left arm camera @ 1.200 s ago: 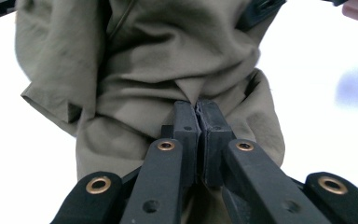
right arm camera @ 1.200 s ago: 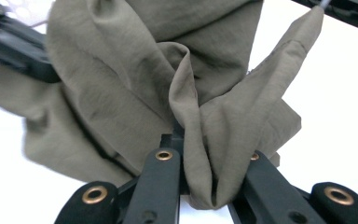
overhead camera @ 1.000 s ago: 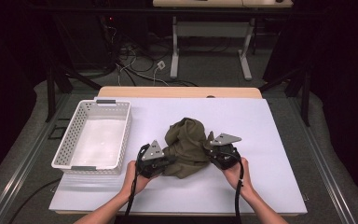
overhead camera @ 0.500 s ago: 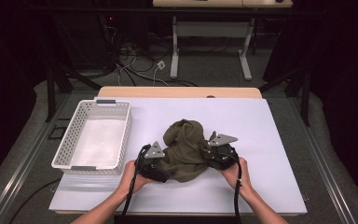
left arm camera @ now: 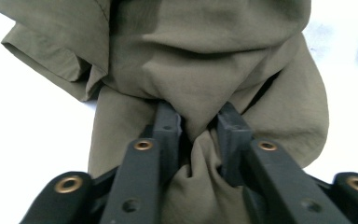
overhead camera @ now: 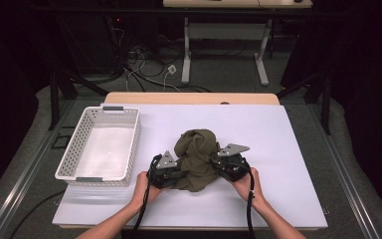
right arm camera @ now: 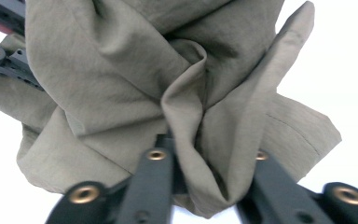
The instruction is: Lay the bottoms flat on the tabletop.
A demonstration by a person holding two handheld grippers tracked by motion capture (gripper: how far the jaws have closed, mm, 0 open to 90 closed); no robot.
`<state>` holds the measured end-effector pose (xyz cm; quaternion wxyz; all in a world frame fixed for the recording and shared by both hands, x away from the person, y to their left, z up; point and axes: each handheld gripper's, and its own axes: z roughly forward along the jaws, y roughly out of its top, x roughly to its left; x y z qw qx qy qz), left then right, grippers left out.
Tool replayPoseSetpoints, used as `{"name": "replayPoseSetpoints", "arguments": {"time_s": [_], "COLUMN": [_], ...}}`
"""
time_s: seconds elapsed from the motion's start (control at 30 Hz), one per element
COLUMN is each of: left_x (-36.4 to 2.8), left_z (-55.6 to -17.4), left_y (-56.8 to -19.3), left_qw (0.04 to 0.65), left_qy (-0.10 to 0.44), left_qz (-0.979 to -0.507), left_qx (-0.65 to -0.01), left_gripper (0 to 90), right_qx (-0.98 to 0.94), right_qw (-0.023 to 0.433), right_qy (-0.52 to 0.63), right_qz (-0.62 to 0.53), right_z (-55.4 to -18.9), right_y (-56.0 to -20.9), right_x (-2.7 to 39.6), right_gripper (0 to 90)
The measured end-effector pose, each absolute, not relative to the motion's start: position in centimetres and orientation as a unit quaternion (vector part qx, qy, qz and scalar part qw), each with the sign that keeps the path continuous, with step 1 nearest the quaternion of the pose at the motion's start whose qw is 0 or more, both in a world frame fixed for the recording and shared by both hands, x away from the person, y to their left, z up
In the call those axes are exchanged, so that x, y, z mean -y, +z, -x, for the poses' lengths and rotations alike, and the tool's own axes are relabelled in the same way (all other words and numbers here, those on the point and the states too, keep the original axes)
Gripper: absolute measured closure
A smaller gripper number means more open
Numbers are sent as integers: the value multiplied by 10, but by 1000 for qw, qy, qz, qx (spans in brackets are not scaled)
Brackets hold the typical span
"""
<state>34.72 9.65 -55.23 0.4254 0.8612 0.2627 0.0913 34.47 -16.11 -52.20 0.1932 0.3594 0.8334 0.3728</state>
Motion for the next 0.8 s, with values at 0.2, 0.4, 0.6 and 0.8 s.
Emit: {"name": "replayPoseSetpoints", "arguments": {"time_s": [0.2, 0.4, 0.6, 0.8], "left_x": [-100, -107, -102, -101], "left_z": [-342, -329, -333, -336], "left_y": [-538, -515, -523, -525], "left_qw": [446, 483, 461, 438], "left_qy": [93, 113, 118, 101], "left_qz": [-854, -835, -848, -866], "left_qx": [-251, -236, -231, -221], "left_gripper": [835, 842, 823, 511], "right_qx": [-825, -810, -814, -827], "right_qw": [211, 230, 227, 213], "right_qy": [385, 408, 391, 362], "right_qz": [-356, -352, -364, -373], "right_z": [-337, -326, -333, -343], "right_y": [-511, -492, -501, -517], "right_x": [165, 173, 175, 173], "right_gripper": [866, 867, 850, 803]}}
